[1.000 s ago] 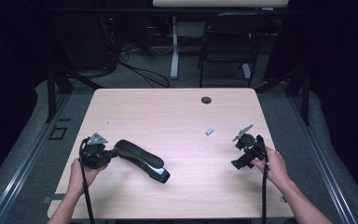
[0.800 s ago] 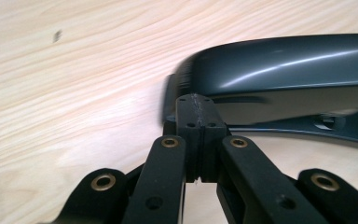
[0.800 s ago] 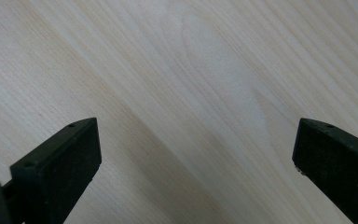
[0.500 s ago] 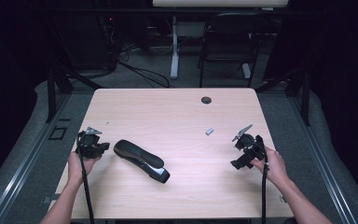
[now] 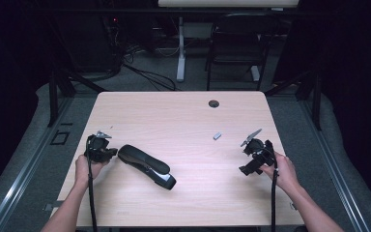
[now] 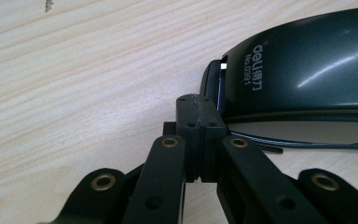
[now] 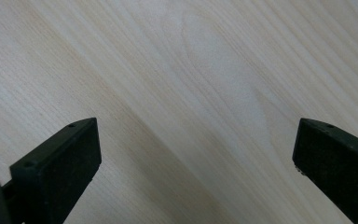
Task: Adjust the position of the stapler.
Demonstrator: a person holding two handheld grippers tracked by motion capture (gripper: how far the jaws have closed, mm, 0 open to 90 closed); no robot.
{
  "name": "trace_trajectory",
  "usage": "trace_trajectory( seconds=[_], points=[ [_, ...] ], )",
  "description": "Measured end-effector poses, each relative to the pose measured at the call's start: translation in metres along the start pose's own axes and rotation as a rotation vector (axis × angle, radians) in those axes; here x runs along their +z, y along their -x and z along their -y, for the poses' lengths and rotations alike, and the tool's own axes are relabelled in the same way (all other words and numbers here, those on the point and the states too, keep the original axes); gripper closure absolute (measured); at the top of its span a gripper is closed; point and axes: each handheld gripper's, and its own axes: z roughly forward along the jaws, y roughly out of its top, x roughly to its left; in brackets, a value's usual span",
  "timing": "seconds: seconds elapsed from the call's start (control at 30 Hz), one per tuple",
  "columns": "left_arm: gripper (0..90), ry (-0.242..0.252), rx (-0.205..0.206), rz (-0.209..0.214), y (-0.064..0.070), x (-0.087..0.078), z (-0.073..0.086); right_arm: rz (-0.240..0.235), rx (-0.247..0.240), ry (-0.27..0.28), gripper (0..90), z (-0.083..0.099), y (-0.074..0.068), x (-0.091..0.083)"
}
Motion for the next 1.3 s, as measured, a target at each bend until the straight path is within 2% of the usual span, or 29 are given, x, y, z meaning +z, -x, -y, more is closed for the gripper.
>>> trace_trajectory(
  seconds=[0.03, 0.23, 0.37, 0.4, 0.47, 0.53, 0.8, 0.83, 1.1, 1.3],
  points=[
    [90.0, -0.009, -0.005, 0.018, 0.0, 0.0, 0.0, -0.002, 0.0, 0.001, 0.4, 0.0, 0.0, 0.0],
    [90.0, -0.016, -0.006, 0.026, 0.0, 0.001, 0.0, -0.013, 0.005, 0.006, 0.4, 0.0, 0.0, 0.001],
    [90.0, -0.022, -0.002, 0.023, 0.001, 0.0, 0.0, -0.016, 0.006, 0.007, 0.4, 0.0, 0.0, 0.001],
    [90.0, -0.023, -0.002, 0.024, 0.0, 0.0, 0.0, -0.022, 0.016, 0.02, 0.4, 0.0, -0.001, 0.002],
    [90.0, -0.026, -0.001, 0.024, 0.001, 0.0, 0.0, -0.018, 0.004, 0.006, 0.4, 0.0, -0.001, 0.001],
    [90.0, -0.028, 0.0, 0.023, 0.001, 0.0, 0.0, -0.029, 0.017, 0.02, 0.4, 0.0, -0.001, 0.002],
    [90.0, -0.034, 0.0, 0.02, 0.003, 0.0, 0.0, -0.026, 0.014, 0.015, 0.4, 0.0, -0.001, 0.003],
    [90.0, -0.036, 0.009, 0.021, 0.004, 0.0, 0.0, -0.023, 0.001, 0.001, 0.4, -0.001, -0.001, 0.002],
    [90.0, -0.047, 0.028, 0.033, 0.008, 0.0, -0.002, -0.025, -0.001, -0.001, 0.5, -0.001, 0.0, 0.003],
    [90.0, -0.055, 0.04, 0.043, 0.013, 0.0, -0.003, -0.031, 0.013, 0.012, 0.5, 0.0, -0.001, 0.004]
  ],
)
